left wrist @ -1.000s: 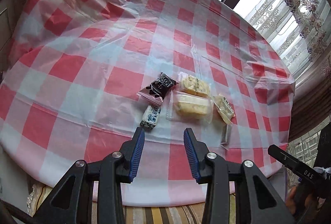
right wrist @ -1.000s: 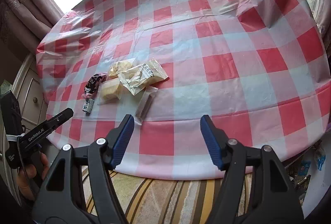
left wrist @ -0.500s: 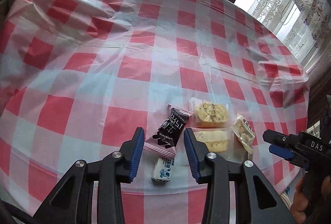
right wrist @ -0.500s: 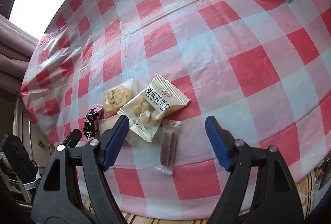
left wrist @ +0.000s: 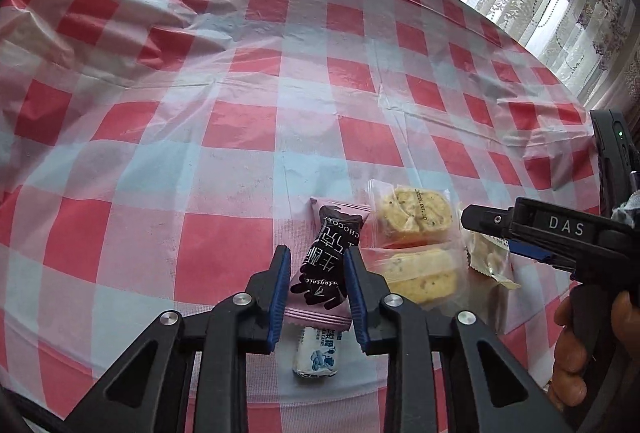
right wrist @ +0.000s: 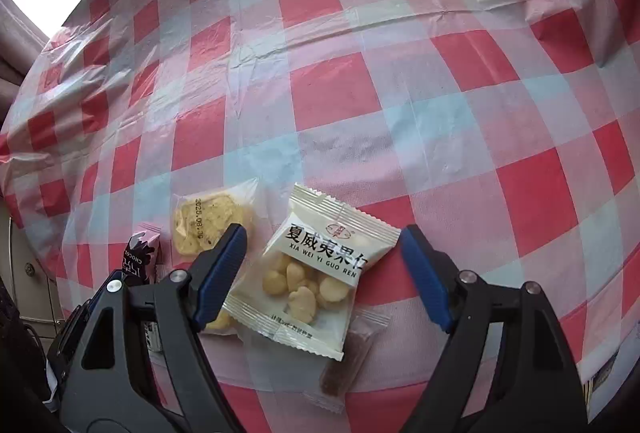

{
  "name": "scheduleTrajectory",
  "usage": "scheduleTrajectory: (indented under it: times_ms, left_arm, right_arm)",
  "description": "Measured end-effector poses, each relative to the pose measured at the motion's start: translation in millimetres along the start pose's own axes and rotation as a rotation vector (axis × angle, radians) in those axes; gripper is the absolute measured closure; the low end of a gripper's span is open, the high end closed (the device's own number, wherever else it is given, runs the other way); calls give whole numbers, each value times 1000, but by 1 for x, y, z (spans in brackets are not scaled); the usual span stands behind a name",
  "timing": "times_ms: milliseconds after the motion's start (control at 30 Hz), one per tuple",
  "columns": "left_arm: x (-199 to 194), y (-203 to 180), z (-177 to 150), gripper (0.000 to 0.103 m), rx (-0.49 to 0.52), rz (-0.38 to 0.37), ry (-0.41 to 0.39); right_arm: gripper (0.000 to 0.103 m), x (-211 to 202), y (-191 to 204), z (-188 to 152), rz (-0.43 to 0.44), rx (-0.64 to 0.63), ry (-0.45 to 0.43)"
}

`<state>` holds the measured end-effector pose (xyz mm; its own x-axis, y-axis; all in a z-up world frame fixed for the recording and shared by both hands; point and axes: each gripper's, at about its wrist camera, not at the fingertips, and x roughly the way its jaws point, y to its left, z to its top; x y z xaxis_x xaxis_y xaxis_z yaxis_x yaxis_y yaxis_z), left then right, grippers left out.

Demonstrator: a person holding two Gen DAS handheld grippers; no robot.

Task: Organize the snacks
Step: 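Grasp the black chocolate bar with the left tool while the right tool grasps the white macadamia pouch, then carry both packets over the white box and open both tools to drop them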

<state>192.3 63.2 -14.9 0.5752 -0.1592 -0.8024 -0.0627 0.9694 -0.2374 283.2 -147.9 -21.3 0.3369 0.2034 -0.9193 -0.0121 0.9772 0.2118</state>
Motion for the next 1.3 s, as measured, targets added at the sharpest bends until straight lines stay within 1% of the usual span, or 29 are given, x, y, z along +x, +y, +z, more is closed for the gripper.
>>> scheduleTrajectory:
  times_ms: [67, 133, 267, 333, 367, 433, 500, 600, 700, 767, 900, 1100, 1167, 1233, 1267, 1300]
  left_arm:
    - [0, -1, -1, 78, 5, 2, -6]
    - [0, 0, -2, 87, 0, -5, -6]
    - [-1, 4, -3, 88, -14, -17, -16]
    - [-1, 5, -4, 89, -18, -21, -20]
    - [-1, 5, -5, 90, -21, -22, -22]
    - [-3, 6, -6, 92, -27, -21, -32]
    - [-5, 8, -6, 95, -36, -20, -42]
    - [-6, 9, -7, 97, -47, -16, -50]
    - [-8, 9, -7, 98, -50, -7, -59]
    - [-10, 9, -8, 98, -51, 2, -66]
    - [-12, 8, -8, 98, -51, 11, -74]
    - [-13, 5, -9, 98, -47, 30, -66]
    - [-12, 6, -8, 95, -61, 46, -58]
    - [-11, 9, -8, 93, -86, 38, -44]
    - [-10, 9, -7, 90, -93, 32, -38]
    - [-9, 8, -7, 85, -94, 35, -32]
  right_arm:
    - [22, 0, 3, -5, -31, -60, -9]
    - [22, -1, 4, -10, -59, -102, -20]
    - [23, -1, 5, -20, -108, -169, -42]
    - [27, -1, 6, -23, -130, -195, -61]
    - [31, -2, 6, -24, -143, -208, -73]
    - [38, -3, 4, -24, -135, -214, -88]
    - [40, -4, 3, -23, -132, -217, -93]
    - [42, -4, 3, -23, -124, -225, -108]
    - [43, -6, -1, -23, -83, -208, -118]
    - [43, -8, -2, -22, -60, -195, -127]
    - [43, -19, -5, -22, -44, -180, -166]
    - [43, -37, -18, -29, -40, -164, -204]
    - [43, -43, -22, -34, -45, -167, -213]
    - [43, -50, -27, -39, -49, -170, -225]
    - [43, -53, -29, -41, -52, -170, -231]
    - [43, -56, -33, -44, -53, -171, -237]
